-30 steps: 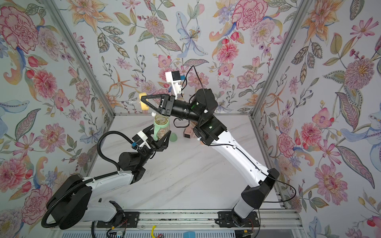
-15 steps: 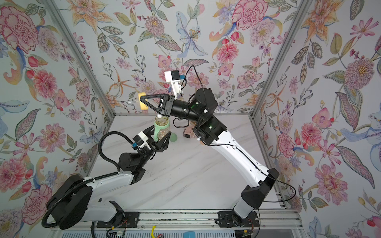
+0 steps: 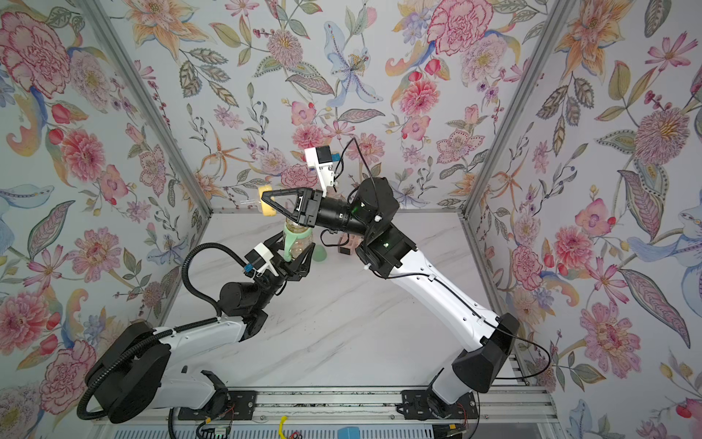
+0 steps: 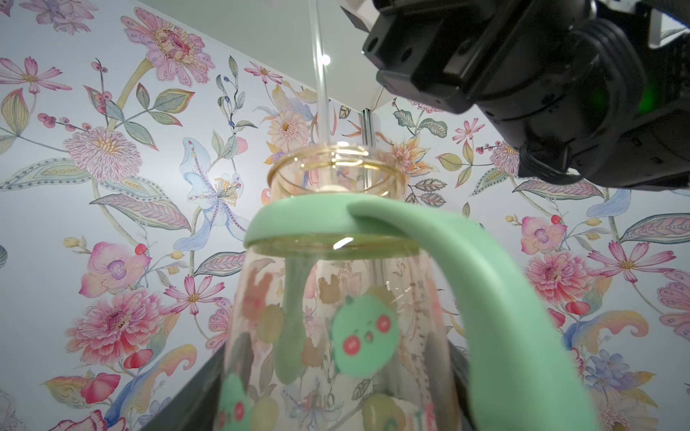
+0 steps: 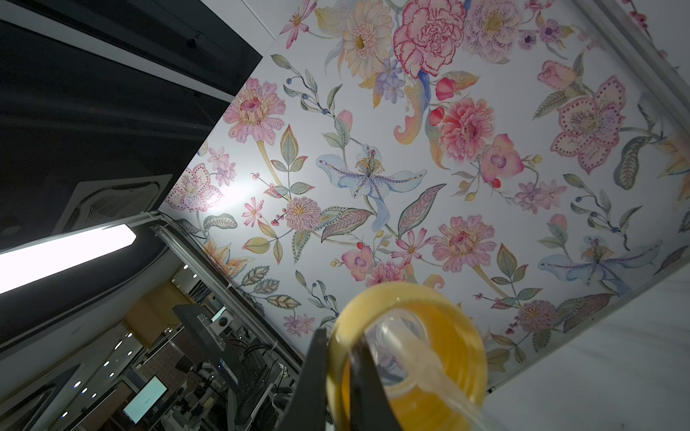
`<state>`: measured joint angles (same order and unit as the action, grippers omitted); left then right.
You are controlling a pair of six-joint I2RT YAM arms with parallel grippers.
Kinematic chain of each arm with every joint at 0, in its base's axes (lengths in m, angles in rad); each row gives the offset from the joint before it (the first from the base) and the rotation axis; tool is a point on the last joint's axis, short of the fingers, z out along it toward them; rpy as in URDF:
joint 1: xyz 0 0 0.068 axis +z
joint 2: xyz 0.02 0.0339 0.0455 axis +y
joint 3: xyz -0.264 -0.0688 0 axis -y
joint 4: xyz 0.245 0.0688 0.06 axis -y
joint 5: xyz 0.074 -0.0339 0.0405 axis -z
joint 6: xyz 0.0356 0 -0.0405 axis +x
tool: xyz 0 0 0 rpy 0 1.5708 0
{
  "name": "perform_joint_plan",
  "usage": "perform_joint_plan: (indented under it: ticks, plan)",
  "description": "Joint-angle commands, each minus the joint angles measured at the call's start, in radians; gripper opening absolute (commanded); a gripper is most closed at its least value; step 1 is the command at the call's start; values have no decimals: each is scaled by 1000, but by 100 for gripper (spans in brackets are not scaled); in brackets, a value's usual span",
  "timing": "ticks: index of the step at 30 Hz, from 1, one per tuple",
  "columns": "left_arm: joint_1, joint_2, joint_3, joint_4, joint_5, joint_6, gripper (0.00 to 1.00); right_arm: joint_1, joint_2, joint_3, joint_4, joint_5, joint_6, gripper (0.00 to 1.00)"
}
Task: Assemble the baby bottles
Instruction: Close the nipple on the baby bottle.
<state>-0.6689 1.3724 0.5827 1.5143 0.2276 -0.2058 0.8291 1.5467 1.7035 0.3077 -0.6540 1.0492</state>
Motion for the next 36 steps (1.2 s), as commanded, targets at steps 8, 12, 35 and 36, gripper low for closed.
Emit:
perform_joint_plan:
  ticks: [8,12,35,36]
  plan:
    - [-7,-48,-4,282,-18,29,0,-13,-79,-216,178,95,95,3]
    - [-7,-64,-13,282,-17,34,0,-32,-107,-277,194,128,120,3]
    - [3,-75,-24,282,-10,37,0,-70,-208,-402,174,182,124,26]
    - [2,-78,-26,282,-7,40,0,-70,-208,-405,173,181,123,27]
